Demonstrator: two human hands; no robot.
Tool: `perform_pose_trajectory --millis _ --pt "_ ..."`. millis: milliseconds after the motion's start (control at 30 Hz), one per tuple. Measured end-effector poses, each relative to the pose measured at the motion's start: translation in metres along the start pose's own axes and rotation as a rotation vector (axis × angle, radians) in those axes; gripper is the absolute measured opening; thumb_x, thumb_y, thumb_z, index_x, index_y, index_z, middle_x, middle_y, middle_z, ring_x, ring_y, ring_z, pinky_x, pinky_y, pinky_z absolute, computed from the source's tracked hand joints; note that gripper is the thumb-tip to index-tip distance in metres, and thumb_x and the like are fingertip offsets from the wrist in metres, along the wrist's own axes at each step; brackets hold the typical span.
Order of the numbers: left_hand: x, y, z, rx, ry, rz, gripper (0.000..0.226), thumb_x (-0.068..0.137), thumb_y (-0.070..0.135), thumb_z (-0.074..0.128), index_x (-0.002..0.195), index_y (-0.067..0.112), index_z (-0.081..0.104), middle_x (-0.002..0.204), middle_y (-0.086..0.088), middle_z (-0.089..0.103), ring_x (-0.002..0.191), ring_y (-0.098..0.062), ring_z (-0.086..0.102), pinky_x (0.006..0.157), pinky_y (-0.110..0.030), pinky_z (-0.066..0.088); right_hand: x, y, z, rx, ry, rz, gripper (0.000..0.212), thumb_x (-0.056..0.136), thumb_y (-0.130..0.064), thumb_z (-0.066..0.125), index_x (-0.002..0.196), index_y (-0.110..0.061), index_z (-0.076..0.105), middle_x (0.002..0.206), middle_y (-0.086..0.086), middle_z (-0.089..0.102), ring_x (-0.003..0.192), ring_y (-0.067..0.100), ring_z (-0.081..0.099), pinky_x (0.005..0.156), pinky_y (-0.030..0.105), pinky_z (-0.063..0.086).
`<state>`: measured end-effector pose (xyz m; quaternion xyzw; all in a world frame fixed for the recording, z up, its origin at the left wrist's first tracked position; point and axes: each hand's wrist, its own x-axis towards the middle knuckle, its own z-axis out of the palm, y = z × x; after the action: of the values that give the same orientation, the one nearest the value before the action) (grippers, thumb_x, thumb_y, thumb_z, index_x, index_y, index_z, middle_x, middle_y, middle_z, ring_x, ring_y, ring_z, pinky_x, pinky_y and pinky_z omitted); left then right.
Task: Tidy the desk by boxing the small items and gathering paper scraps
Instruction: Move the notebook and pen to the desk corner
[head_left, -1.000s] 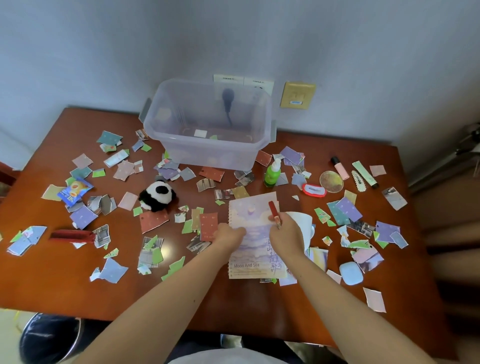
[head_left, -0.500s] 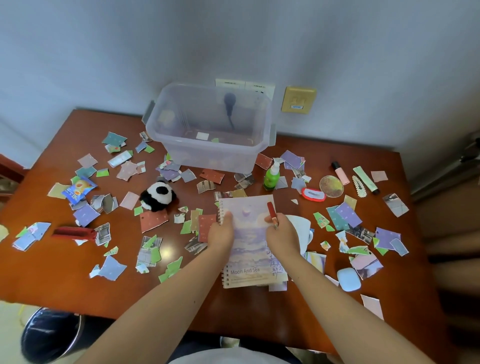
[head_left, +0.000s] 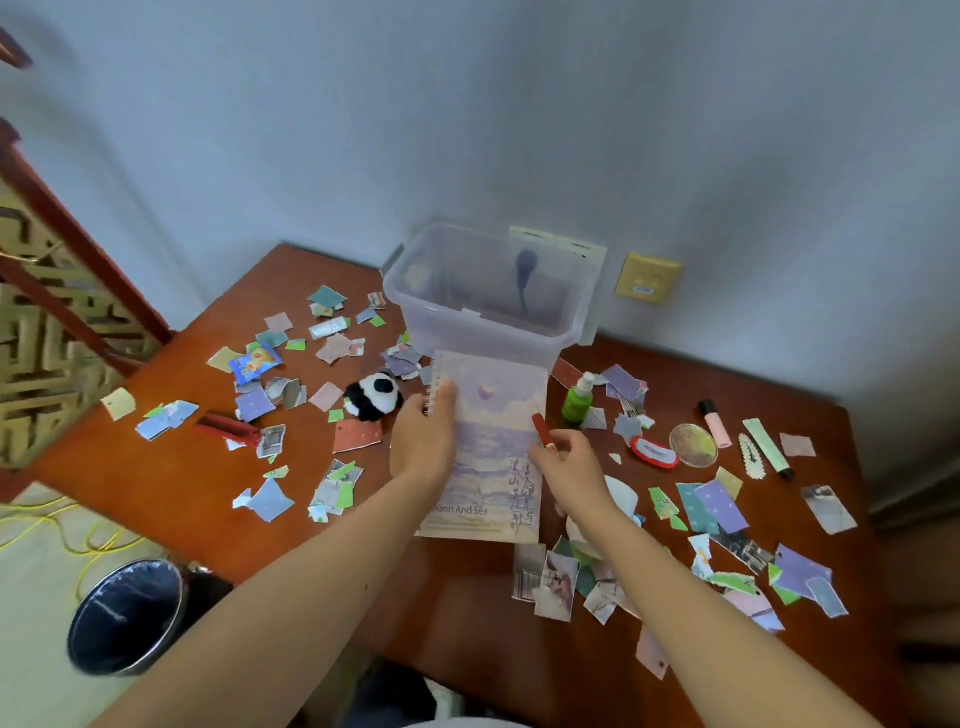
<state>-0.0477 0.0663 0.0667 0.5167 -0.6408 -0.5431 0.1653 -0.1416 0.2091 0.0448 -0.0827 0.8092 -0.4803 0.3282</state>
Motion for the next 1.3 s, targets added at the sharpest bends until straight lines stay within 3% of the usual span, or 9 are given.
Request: perform_pose_trajectory --millis 133,267,400,567,733,833,967,1167,1300 --pt "-0.003 0.006 -0.014 -0.063 0.046 0.007 0.065 0.088 0.067 0.04 0.11 0.01 0.062 0.103 -0.006 0.065 0.093 -0.025 0.061 0.074 -0.037 0.045 -0.01 -0.013 -0.004 -0.038 -0.091 -0.075 0.026 0.094 -0.038 0.056 0.097 -0.012 0.061 0.083 0.004 0.062 0.054 0.009 0.046 0.039 0.017 0.03" --pt "-0.007 0.005 -0.032 -0.09 0.075 -0.03 0.049 0.095 0.057 0.041 0.09 0.012 0.059 0.092 -0.007 0.061 0.086 -0.025 0.058 0.07 -0.034 0.039 -0.018 -0.024 0.001 -0.04 -0.099 -0.122 0.036 0.091 -0.037 0.061 0.066 -0.012 0.052 0.054 -0.001 0.046 0.044 0.01 0.039 0.046 0.028 0.029" --pt "0.002 0.007 -0.054 -0.175 -0.044 -0.168 0.05 0.089 0.048 0.05 0.115 0.006 0.057 0.106 -0.012 0.063 0.097 -0.032 0.062 0.09 -0.041 0.051 -0.021 -0.034 0.019 0.035 -0.161 -0.131 0.028 0.091 -0.031 0.06 0.081 -0.005 0.06 0.077 0.018 0.067 0.064 0.021 0.061 0.059 0.032 0.04" --pt "0.024 0.021 -0.088 -0.183 -0.101 -0.182 0.034 0.083 0.021 0.054 0.113 0.005 0.047 0.087 -0.012 0.053 0.072 -0.027 0.054 0.061 -0.029 0.042 -0.015 -0.059 0.047 0.013 -0.209 -0.148 0.021 0.095 -0.024 0.05 0.082 -0.008 0.056 0.071 0.006 0.064 0.055 0.015 0.06 0.047 0.027 0.043" --pt "0.068 0.032 -0.124 -0.214 -0.088 -0.107 0.016 0.083 0.011 0.055 0.098 0.015 0.054 0.086 -0.007 0.057 0.077 -0.028 0.057 0.068 -0.034 0.048 0.003 -0.097 0.083 0.051 -0.209 -0.172 0.018 0.1 -0.02 0.046 0.1 -0.008 0.059 0.077 0.006 0.065 0.048 0.005 0.058 0.038 0.015 0.037" --pt "0.109 0.035 -0.151 -0.17 -0.091 -0.08 0.03 0.078 0.02 0.059 0.108 0.015 0.057 0.099 -0.005 0.063 0.093 -0.029 0.063 0.084 -0.042 0.054 0.023 -0.127 0.119 0.04 -0.161 -0.224 0.02 0.099 -0.025 0.046 0.098 -0.008 0.057 0.088 0.012 0.068 0.067 0.017 0.063 0.052 0.024 0.044" --pt "0.176 0.039 -0.193 -0.085 -0.144 -0.048 0.022 0.085 0.019 0.058 0.105 0.01 0.06 0.096 -0.004 0.063 0.084 -0.022 0.063 0.063 -0.03 0.05 0.059 -0.167 0.18 0.047 -0.132 -0.217 0.025 0.097 -0.025 0.046 0.101 -0.005 0.059 0.098 0.019 0.069 0.091 0.035 0.067 0.072 0.041 0.051" --pt "0.272 0.043 -0.253 -0.007 -0.167 -0.014 0.03 0.085 0.019 0.064 0.113 0.013 0.055 0.103 -0.004 0.064 0.08 -0.016 0.063 0.061 -0.024 0.047 0.106 -0.22 0.272 0.066 -0.077 -0.187 0.02 0.098 -0.02 0.047 0.079 -0.021 0.05 0.082 0.004 0.064 0.071 0.016 0.06 0.055 0.024 0.041" --pt "0.327 0.044 -0.281 -0.006 -0.174 -0.041 0.036 0.081 0.022 0.066 0.115 0.017 0.056 0.104 -0.002 0.067 0.089 -0.022 0.067 0.083 -0.039 0.057 0.134 -0.245 0.321 0.053 -0.074 -0.138 0.018 0.096 -0.022 0.048 0.08 -0.017 0.048 0.076 0.004 0.061 0.065 0.017 0.056 0.053 0.027 0.037"
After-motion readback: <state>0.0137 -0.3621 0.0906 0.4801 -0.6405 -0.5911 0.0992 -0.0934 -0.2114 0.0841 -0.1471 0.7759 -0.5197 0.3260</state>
